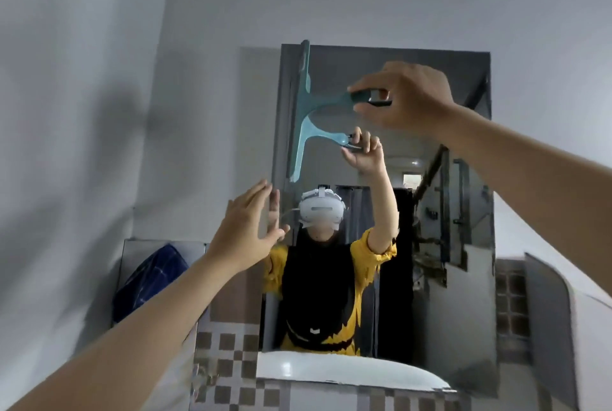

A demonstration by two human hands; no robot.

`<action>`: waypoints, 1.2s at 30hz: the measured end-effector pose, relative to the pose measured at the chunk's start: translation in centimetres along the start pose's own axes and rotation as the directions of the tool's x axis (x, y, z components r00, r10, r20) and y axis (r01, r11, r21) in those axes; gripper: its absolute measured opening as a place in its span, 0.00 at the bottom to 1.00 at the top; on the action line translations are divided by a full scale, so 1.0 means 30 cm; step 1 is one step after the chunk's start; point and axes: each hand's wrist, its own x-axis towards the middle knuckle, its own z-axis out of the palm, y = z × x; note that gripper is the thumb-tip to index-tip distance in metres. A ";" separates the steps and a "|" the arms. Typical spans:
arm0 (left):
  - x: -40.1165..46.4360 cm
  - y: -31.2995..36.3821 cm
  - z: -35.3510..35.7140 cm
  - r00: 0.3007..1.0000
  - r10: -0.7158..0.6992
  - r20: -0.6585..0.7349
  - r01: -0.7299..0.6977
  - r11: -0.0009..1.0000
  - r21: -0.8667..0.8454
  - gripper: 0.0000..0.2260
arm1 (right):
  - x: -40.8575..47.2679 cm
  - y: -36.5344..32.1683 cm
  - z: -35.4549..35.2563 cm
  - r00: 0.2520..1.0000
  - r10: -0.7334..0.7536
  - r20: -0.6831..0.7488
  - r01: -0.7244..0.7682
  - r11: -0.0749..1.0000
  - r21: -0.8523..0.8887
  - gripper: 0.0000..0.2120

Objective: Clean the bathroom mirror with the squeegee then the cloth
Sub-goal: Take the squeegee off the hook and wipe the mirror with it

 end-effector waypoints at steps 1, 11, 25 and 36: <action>0.011 -0.015 0.001 0.999 0.005 0.032 -0.006 1.000 0.023 0.36 | 0.036 0.003 0.007 1.000 -0.009 0.000 0.009 1.000 -0.007 0.14; 0.064 -0.086 0.015 0.975 -0.004 0.221 -0.055 0.965 0.257 0.41 | 0.157 0.010 0.079 0.991 -0.084 0.100 0.092 0.992 -0.081 0.14; 0.059 -0.093 0.052 0.971 -0.006 0.239 -0.070 0.948 0.310 0.43 | 0.222 -0.018 0.048 0.976 -0.146 0.161 0.170 0.974 -0.148 0.15; 0.061 -0.101 0.066 0.971 -0.019 0.237 -0.068 0.933 0.353 0.43 | 0.111 0.180 -0.015 0.981 -0.069 0.184 0.096 0.985 -0.141 0.15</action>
